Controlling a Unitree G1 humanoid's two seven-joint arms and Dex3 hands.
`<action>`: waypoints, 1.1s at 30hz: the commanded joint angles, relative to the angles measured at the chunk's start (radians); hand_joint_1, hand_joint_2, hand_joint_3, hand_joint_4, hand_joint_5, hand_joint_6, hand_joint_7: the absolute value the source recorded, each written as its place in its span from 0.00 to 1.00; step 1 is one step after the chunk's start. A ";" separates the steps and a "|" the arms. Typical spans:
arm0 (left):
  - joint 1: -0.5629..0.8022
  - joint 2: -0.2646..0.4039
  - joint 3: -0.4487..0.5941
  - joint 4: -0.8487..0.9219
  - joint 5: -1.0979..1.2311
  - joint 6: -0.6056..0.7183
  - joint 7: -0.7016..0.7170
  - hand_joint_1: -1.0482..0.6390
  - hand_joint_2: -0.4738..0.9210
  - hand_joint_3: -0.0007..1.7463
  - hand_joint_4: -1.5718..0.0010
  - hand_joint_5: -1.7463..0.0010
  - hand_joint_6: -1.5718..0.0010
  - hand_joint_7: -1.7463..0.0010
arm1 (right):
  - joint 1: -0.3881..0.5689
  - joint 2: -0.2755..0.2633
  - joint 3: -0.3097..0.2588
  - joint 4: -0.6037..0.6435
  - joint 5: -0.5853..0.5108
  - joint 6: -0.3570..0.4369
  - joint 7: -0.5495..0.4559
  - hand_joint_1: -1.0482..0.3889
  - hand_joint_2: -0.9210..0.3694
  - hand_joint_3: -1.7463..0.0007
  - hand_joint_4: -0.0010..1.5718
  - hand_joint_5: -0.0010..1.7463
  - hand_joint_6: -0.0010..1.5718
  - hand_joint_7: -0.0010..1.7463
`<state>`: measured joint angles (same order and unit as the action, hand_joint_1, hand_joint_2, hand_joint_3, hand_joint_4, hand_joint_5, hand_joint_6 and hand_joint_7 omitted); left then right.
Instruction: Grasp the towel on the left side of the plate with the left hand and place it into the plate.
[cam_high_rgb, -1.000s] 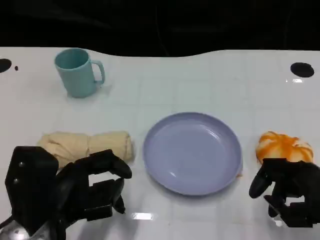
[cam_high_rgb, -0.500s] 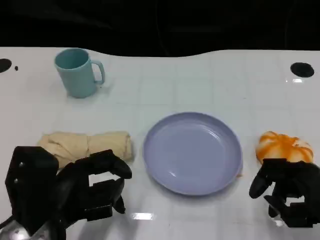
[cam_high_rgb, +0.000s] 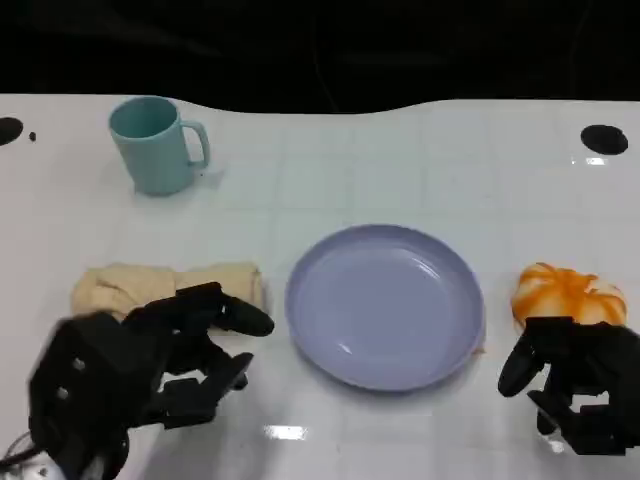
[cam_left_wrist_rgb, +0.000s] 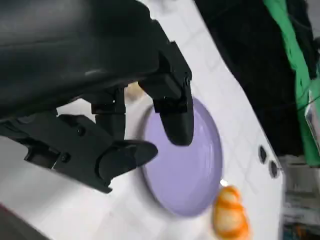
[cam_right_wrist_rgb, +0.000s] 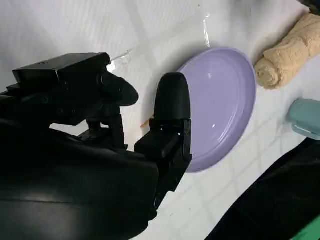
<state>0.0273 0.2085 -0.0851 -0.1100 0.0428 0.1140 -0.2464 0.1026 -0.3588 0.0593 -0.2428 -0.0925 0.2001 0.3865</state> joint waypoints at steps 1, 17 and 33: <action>-0.003 0.071 -0.045 0.023 0.214 -0.122 0.108 0.43 1.00 0.05 0.70 0.64 0.62 0.93 | -0.001 -0.010 -0.001 -0.010 0.001 0.015 -0.001 0.82 0.12 0.55 0.38 0.90 0.39 0.76; -0.158 0.222 -0.162 0.057 0.824 -0.099 0.225 0.29 0.97 0.00 0.79 0.90 0.81 1.00 | -0.004 -0.012 0.005 -0.012 0.003 0.026 0.003 0.82 0.11 0.58 0.37 0.90 0.39 0.76; -0.522 0.170 -0.351 0.591 0.918 -0.020 0.175 0.26 0.95 0.00 0.76 0.94 0.82 0.99 | -0.007 -0.009 0.020 -0.010 -0.008 0.030 -0.007 0.80 0.11 0.58 0.38 0.90 0.39 0.76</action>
<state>-0.4413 0.3846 -0.4149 0.3986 0.9670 0.1046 -0.0916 0.0982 -0.3573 0.0842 -0.2519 -0.0964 0.2298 0.3849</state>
